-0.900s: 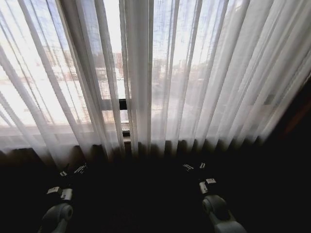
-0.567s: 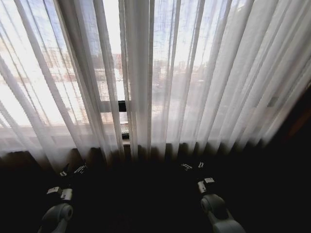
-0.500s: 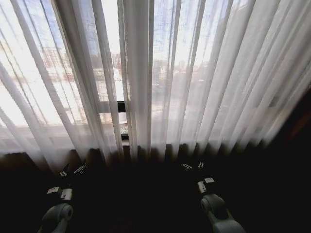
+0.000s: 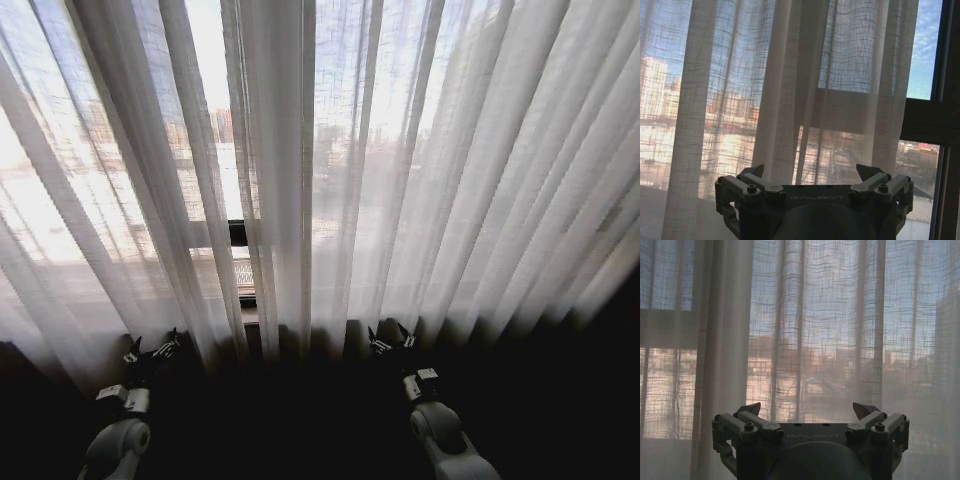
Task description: Open the curtains by pulling them apart, changing their state from closed to fully open.
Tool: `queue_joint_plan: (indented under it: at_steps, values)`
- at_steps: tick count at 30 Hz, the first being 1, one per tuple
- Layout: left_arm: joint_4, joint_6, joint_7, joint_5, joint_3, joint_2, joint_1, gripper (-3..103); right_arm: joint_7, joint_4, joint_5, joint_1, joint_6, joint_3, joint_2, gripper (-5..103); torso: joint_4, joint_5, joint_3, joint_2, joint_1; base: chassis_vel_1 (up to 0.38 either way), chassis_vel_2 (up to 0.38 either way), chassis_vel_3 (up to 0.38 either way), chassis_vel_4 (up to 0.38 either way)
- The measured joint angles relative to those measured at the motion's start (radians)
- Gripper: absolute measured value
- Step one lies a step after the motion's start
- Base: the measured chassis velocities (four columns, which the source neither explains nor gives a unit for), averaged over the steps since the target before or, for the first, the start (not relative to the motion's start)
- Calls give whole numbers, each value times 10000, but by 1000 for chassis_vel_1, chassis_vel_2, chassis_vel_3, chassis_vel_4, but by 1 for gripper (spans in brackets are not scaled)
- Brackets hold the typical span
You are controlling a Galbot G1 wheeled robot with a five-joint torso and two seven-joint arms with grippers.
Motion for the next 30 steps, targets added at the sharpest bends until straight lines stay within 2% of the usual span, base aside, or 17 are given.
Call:
queue_joint_plan:
  at_steps: [3,7,18,24,26,30]
  values:
    - [0,0,0,0,1,0,-1,100,-70,-112,-146,104,194,-73,28,100,-4,-15,0,-1,3,-302,305,276,-341]
    - [0,0,1,0,1,0,-4,100,15,-327,-446,371,222,-314,27,100,-3,-6,5,-5,15,-216,228,185,-234]
    - [1,0,0,0,-1,0,4,100,388,-1713,-741,2042,224,-1422,96,100,2,-9,-6,9,-18,4,-4,1,5]
    - [0,0,1,0,1,0,1,100,516,-3080,-807,3286,306,-2095,467,100,-3,-8,1,0,-1,8,-10,-10,7]
    - [0,0,0,0,0,0,-1,100,583,-3982,-855,4241,443,-2342,833,100,0,-9,5,-4,9,0,0,0,0]
    - [0,0,0,0,1,0,0,100,632,-4481,-856,4791,515,-2404,1065,100,3,-9,4,-4,7,0,0,0,0]
